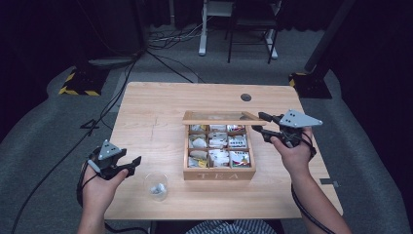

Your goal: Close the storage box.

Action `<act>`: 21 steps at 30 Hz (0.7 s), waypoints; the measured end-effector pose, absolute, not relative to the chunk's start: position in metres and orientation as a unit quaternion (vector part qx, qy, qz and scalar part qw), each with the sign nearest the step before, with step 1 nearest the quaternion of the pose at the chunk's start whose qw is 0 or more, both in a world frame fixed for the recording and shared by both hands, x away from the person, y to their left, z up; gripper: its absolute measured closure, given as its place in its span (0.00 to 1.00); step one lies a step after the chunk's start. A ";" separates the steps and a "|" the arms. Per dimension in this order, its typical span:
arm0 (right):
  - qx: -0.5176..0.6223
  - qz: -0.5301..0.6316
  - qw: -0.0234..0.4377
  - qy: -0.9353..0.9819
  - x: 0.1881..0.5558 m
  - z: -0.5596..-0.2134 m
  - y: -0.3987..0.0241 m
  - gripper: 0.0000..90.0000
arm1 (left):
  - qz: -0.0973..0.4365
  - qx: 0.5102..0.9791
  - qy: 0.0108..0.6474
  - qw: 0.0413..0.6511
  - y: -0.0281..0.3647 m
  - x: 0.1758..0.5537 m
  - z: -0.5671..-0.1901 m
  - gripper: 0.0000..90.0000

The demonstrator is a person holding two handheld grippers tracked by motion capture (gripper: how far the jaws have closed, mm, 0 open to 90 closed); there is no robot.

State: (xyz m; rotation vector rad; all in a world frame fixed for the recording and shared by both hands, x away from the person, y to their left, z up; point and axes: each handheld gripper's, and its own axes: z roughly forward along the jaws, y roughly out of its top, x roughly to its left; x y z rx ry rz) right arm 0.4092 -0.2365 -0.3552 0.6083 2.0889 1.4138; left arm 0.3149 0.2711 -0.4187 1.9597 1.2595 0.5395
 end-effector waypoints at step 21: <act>0.222 0.496 0.265 0.796 0.399 -0.360 -0.237 0.58 | 0.202 0.775 0.509 0.315 0.288 0.326 -0.459 0.36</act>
